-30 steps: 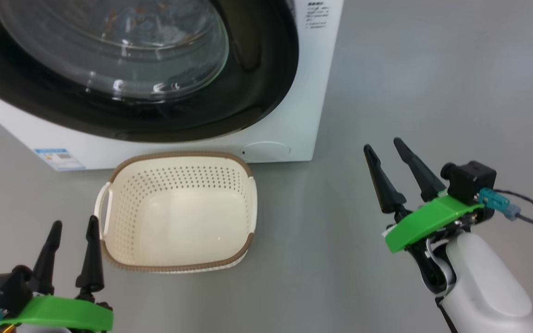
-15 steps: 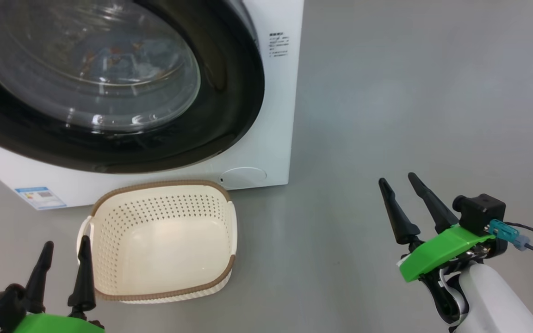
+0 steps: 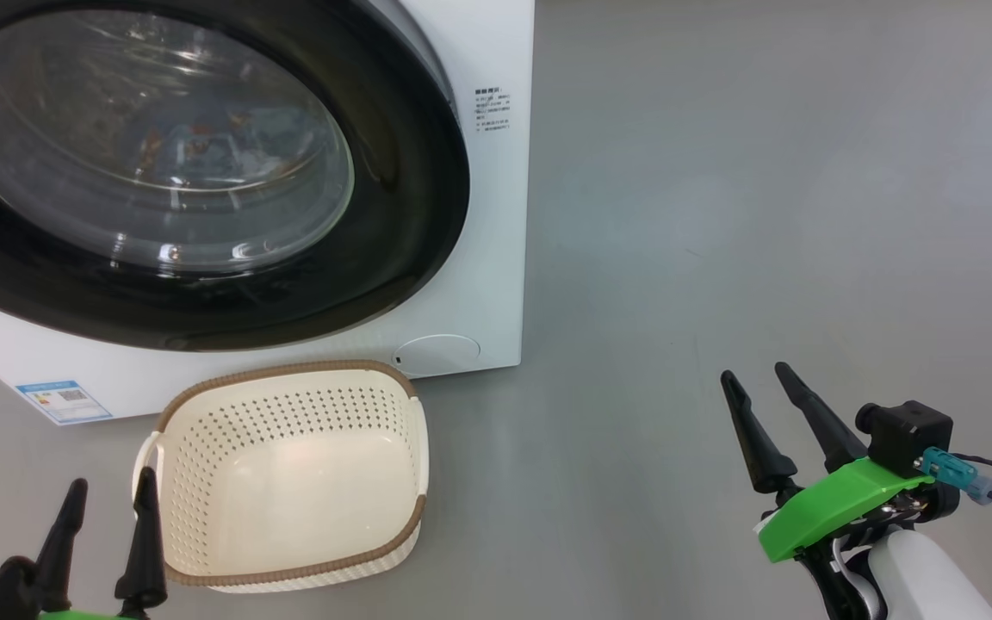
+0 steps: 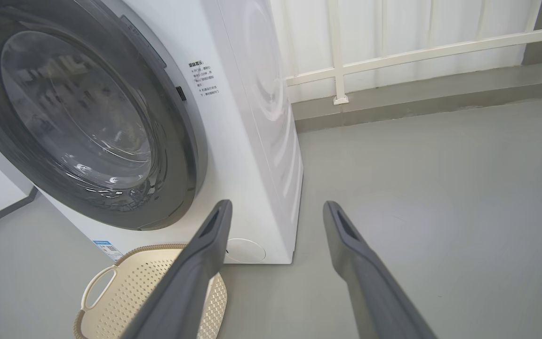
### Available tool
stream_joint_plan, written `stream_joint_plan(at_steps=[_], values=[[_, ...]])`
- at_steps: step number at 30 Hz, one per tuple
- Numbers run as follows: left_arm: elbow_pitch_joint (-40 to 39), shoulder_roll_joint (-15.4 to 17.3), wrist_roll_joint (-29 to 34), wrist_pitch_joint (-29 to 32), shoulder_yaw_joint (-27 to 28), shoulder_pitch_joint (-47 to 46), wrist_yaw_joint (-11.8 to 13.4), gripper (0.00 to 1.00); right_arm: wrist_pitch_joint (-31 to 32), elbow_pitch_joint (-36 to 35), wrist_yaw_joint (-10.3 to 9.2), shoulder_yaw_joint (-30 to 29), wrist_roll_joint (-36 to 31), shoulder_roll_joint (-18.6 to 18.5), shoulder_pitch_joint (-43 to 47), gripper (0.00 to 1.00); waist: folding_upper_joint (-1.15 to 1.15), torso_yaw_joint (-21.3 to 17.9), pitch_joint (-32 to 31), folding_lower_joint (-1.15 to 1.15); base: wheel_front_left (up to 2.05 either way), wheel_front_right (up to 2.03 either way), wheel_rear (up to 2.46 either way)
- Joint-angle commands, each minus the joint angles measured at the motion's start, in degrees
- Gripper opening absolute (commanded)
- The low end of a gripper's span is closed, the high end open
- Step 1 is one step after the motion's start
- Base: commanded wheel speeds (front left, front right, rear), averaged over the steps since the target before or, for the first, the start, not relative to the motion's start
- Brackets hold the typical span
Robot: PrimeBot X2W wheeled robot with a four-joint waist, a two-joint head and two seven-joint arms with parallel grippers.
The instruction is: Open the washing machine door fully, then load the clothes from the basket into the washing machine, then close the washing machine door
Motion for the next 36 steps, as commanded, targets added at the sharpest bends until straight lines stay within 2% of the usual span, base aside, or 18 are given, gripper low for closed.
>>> stream_joint_plan(at_steps=[1, 36], values=[[-1.3, 1.5, 0.7, -0.4, 2.4, -0.5, -0.1, 1.00, -0.3, -1.6, 0.06, 0.6, -0.3, -0.5, 0.5, 1.00, 0.00, -0.1, -0.1, 0.00, 0.00, 0.00, 0.00], [-2.6, 0.8, 2.6, -0.4, 3.9, -0.2, -0.1, 1.00, -0.3, -2.9, 0.06, -0.6, -1.0, -0.5, 1.3, 1.00, 0.00, 0.5, 0.6, 0.00, 0.00, 0.00, 0.00]])
